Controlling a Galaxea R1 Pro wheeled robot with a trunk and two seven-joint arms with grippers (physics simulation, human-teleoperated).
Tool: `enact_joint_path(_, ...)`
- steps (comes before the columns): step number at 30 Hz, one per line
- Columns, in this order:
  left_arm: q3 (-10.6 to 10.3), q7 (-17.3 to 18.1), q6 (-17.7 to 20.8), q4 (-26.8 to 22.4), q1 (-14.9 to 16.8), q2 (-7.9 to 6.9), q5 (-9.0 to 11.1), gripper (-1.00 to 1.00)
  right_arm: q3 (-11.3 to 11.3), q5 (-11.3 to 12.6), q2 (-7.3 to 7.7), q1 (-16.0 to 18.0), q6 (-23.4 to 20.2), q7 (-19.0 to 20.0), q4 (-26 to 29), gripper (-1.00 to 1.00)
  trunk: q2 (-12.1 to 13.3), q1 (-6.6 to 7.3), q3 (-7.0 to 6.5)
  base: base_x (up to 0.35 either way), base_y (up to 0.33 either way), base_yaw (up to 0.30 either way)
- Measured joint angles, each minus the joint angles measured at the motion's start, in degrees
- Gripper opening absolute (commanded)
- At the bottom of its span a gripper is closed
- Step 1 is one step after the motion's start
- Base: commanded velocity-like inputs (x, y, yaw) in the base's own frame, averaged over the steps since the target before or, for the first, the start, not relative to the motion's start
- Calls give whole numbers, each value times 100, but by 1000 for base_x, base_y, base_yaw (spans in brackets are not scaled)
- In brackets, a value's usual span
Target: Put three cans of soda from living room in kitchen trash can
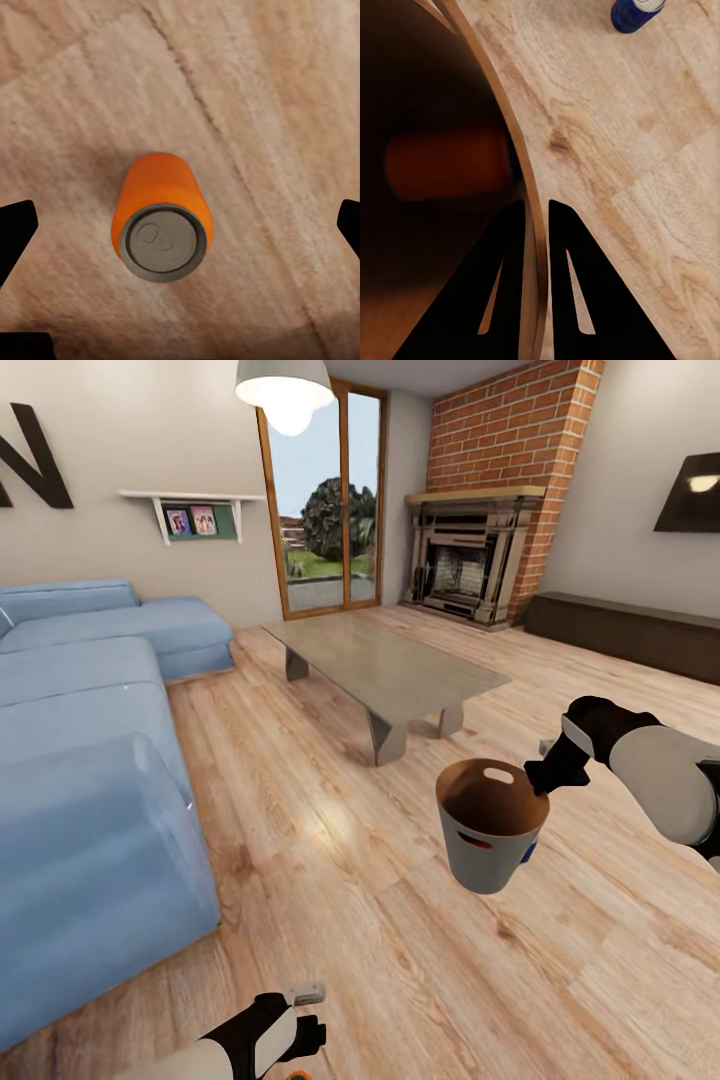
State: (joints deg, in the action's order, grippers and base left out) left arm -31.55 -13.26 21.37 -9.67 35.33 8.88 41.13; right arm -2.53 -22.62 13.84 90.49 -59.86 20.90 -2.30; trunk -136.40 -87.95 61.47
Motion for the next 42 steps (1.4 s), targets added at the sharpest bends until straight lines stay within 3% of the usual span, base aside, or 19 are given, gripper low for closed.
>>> enact_joint_path(17,-7,7,-155,3,0,0,-9,100,2,3,-12,0,0,-1,0,-100,-681,-373,305,0,0,0)
enact_joint_path(30,-10,7,-159,2,-103,0,-8,100,-1,-3,-10,-6,1,0,1,-100,-700,-408,593,0,0,0)
enact_joint_path(42,-6,28,-225,0,-163,0,-12,100,-4,5,-12,-7,0,-1,1,-100,-701,-407,593,0,0,0)
